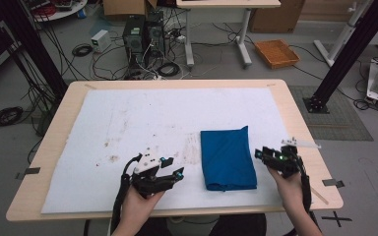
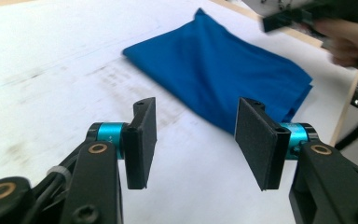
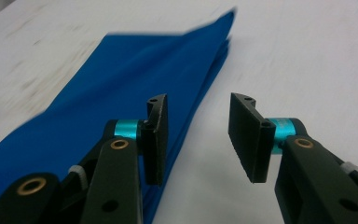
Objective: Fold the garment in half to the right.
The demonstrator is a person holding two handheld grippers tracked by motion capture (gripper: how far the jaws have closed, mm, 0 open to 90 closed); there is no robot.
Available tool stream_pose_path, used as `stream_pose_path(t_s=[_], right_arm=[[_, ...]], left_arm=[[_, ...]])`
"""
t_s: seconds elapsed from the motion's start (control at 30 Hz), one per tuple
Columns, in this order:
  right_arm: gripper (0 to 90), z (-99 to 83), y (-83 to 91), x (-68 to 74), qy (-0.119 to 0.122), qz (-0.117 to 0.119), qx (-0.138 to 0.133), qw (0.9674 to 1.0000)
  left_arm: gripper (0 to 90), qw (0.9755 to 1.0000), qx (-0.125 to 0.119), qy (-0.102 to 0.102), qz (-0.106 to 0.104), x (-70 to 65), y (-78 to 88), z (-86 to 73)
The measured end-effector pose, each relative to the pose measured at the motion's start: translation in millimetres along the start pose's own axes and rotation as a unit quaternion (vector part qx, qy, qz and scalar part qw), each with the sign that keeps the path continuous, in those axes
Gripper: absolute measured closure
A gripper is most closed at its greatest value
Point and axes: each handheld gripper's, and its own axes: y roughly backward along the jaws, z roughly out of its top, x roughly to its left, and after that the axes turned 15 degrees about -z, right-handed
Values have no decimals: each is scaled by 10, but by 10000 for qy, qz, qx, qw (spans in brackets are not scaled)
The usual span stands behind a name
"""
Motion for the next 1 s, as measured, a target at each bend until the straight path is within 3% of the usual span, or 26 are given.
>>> stream_pose_path(t_s=[0.17,0.27,0.37,0.57,0.67,0.8,0.83,1.0], right_arm=[[595,-318,132,115,-2,360,307,9989],[799,-378,137,145,160,428,370,9983],[889,-402,179,145,313,332,326,9984],[888,-460,257,120,414,133,373,9984],[810,-471,267,107,388,48,394,9985],[777,-340,255,68,308,-10,167,9994],[769,-157,192,58,250,-68,56,9996],[752,280,-85,84,137,-177,-87,9997]], left_arm=[[482,9999,-46,75,60,39,94,-64],[482,9999,-38,89,64,31,104,-61],[481,10000,-14,55,60,26,104,-62],[482,9999,22,80,67,47,103,-74],[481,9999,45,80,71,59,103,-77],[482,9999,41,98,92,70,101,-75],[481,9999,38,101,98,69,102,-76],[482,9999,32,83,143,85,124,-80]])
